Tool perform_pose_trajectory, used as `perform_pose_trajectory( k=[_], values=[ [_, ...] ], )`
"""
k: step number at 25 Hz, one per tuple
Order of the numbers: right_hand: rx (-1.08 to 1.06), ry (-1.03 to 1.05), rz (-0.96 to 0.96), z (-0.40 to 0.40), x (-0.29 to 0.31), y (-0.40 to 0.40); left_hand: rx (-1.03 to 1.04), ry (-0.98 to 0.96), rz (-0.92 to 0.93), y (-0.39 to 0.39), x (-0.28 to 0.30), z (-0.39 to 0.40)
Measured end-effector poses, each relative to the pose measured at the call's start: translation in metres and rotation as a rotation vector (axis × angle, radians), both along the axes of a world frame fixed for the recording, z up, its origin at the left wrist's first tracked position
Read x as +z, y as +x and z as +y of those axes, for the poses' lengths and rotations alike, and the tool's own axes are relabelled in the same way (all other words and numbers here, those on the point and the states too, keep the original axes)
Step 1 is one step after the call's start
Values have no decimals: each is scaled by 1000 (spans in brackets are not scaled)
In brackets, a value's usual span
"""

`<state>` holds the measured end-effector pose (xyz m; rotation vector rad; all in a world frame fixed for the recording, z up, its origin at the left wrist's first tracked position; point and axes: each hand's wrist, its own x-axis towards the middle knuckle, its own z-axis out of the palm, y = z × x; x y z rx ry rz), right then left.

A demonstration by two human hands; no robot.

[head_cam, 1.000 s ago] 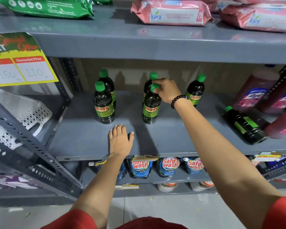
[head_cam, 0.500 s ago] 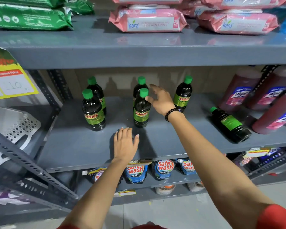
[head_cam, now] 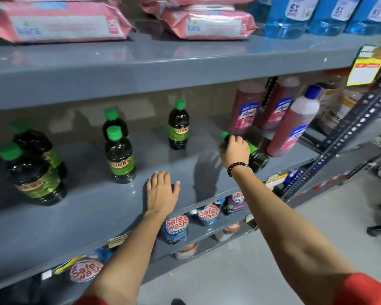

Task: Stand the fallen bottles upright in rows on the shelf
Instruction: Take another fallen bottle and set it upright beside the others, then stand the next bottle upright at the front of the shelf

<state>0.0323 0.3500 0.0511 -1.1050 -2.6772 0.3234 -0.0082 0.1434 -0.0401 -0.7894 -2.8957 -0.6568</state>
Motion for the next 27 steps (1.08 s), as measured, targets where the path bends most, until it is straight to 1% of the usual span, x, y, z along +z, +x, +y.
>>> perform_pose_trajectory(
  k=[3, 6, 9, 11, 15, 17, 19, 21, 22, 23, 25, 27],
  values=[
    [-77, 4, -140, 30, -17, 4, 2, -71, 8, -2, -4, 5],
    [-111, 4, -246, 46, -28, -1, 7, -60, 19, -2, -7, 6],
    [-141, 42, -262, 53, -36, -6, 14, -57, 21, -3, -8, 7],
    [-146, 67, -228, 57, -39, -8, 15, -69, 29, -3, -9, 7],
    [-195, -35, -49, 48, -36, -13, 26, -89, 34, -5, -10, 8],
    [-218, -109, 104, 36, -31, -17, 26, -98, 34, -4, -11, 8],
    [-201, -287, 365, 24, -27, -25, 26, -100, 21, -4, -11, 8],
    [-96, -533, 617, 10, -21, -33, 32, -90, 11, -3, -9, 7],
    [-23, -644, 688, 2, -19, -36, 41, -80, 4, -3, -7, 6],
    [49, -735, 719, -8, -18, -39, 54, -72, 0, -3, -6, 4],
    [162, -857, 707, -26, -20, -43, 74, -69, -1, -3, -5, -2],
    [208, -896, 670, -40, -26, -48, 95, -66, -11, -3, -3, -9]
  ],
)
